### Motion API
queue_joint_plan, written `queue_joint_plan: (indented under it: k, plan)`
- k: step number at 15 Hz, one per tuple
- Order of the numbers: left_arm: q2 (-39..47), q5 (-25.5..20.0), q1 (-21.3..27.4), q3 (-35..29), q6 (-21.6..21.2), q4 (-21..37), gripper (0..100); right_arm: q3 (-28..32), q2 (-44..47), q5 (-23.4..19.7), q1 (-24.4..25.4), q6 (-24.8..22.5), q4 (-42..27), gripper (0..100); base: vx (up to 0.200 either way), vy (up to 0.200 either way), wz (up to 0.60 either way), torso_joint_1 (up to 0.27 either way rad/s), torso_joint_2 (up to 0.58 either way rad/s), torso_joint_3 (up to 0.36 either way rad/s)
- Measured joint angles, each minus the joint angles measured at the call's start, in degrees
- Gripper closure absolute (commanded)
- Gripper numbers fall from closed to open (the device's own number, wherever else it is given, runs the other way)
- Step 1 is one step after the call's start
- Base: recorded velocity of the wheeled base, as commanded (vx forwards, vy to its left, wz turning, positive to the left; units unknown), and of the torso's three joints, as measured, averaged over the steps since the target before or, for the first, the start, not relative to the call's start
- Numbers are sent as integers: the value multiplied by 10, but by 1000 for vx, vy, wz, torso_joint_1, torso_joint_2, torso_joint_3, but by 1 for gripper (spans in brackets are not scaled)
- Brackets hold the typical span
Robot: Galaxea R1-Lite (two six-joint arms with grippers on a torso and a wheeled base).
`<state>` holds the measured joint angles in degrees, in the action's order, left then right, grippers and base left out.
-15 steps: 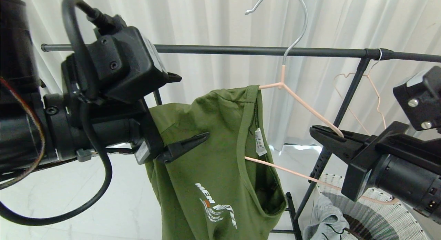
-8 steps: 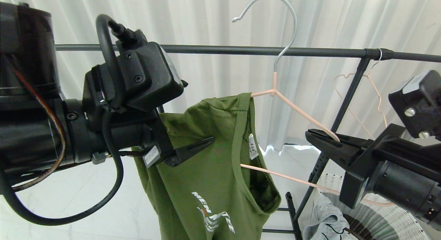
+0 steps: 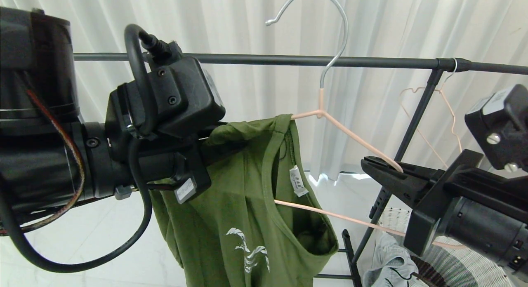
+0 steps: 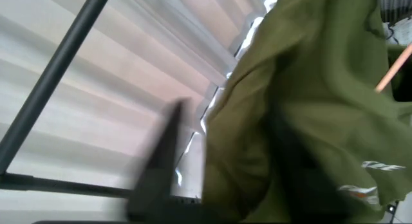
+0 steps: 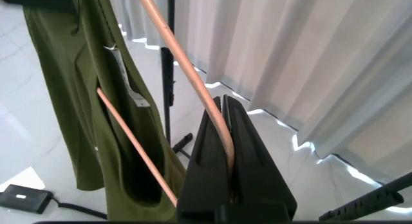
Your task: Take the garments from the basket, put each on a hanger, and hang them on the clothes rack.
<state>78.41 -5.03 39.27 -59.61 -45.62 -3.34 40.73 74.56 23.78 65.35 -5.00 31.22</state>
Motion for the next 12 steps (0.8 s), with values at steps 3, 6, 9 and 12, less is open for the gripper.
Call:
queue_joint_plan:
  k: [3, 6, 9, 12]
  plan:
    - [0, 1, 2, 0, 2, -1, 100, 0, 0, 1, 4, 0, 0, 100, 0, 0, 0, 0, 0, 0]
    - [0, 1, 2, 3, 3, -1, 100, 0, 0, 2, 5, 1, 0, 100, 0, 0, 0, 0, 0, 0]
    - [-1, 27, 0, 5, 2, -3, 100, -1, -3, 3, 5, 1, 3, 0, 0, 0, 0, 0, 0, 0]
    - [-2, 91, 0, 11, 2, -45, 100, -2, -10, 4, 1, 0, 2, 0, 0, 0, 0, 0, 0, 0]
